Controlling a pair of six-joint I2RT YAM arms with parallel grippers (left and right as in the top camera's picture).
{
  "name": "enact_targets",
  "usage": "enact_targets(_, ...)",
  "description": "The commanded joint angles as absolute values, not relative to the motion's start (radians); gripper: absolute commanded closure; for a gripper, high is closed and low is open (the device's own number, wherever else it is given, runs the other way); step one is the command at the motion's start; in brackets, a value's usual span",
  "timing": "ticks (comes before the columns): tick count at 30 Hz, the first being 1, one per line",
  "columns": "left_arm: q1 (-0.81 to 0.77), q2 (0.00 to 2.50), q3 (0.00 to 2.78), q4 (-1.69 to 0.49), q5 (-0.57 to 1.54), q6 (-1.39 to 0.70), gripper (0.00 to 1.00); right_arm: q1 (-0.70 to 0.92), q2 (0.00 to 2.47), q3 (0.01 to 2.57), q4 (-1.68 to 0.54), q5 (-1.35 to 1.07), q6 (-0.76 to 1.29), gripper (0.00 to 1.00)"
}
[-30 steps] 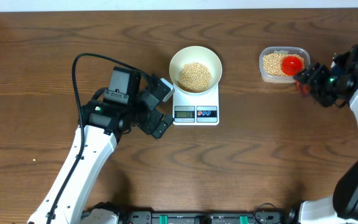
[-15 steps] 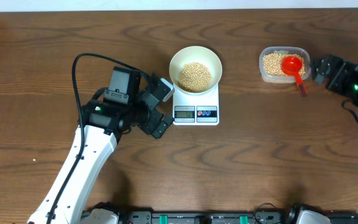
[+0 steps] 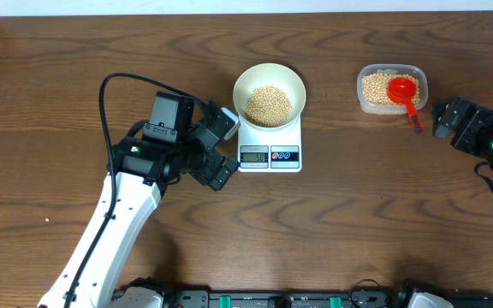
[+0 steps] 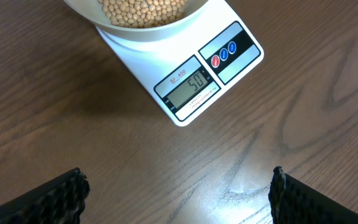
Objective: Scoop item into bowl and weigh 50g on scale
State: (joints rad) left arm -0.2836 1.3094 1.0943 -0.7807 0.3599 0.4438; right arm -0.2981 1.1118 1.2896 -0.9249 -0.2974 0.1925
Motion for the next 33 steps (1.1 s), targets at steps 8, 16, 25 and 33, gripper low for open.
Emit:
enact_targets(8, -0.286, 1.313, 1.103, -0.781, 0.35, 0.435, 0.05, -0.3, 1.108, 1.302, -0.936, -0.297, 0.178, 0.01)
enact_targets(16, -0.286, 1.313, 1.104, -0.781, 0.35, 0.435, 0.05, -0.3, 1.108, 1.302, -0.936, -0.297, 0.178, 0.01)
enact_targets(25, -0.286, 1.313, 1.103, -0.781, 0.35, 0.435, 0.05, -0.3, 1.099, 1.299, -0.984, -0.286, 0.168, 0.01)
enact_targets(33, -0.286, 1.313, 1.103, -0.781, 0.35, 0.435, 0.05, -0.299, 0.86, 1.112, -0.886, -0.171, 0.138, 0.01)
